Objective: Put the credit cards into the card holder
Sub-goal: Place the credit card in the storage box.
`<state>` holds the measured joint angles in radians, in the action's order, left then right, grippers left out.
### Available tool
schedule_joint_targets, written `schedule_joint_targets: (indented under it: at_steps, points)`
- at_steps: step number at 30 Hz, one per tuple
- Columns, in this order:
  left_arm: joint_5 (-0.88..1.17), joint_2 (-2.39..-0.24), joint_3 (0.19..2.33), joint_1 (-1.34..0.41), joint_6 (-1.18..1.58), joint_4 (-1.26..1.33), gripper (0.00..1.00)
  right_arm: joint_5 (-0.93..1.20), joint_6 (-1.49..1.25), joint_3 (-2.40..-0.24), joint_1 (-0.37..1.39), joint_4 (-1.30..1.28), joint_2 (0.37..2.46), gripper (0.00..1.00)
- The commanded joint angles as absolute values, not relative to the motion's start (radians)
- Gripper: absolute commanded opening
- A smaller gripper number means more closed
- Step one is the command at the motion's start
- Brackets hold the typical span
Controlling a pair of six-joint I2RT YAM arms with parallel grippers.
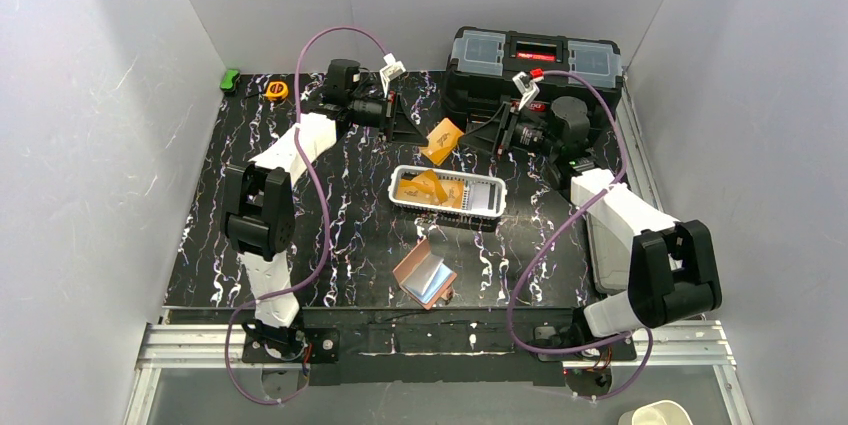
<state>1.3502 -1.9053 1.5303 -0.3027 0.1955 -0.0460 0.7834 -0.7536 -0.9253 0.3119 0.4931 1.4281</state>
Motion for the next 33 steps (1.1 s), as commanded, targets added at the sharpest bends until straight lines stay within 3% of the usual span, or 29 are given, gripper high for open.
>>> schedule_joint_targets:
  at_steps: [1,28,33]
  points:
    - [1.368,-1.835,1.527,-0.321,0.184,-0.050,0.00,0.810,-0.742,-0.995,0.356,0.517,1.458,0.37]
    - [1.430,-1.824,1.518,-0.326,0.197,-0.037,0.00,0.859,-0.913,-1.010,0.374,0.785,1.613,0.34]
    - [1.466,-1.808,1.477,-0.326,0.301,0.101,0.00,0.842,-0.907,-0.974,0.374,0.791,1.617,0.36]
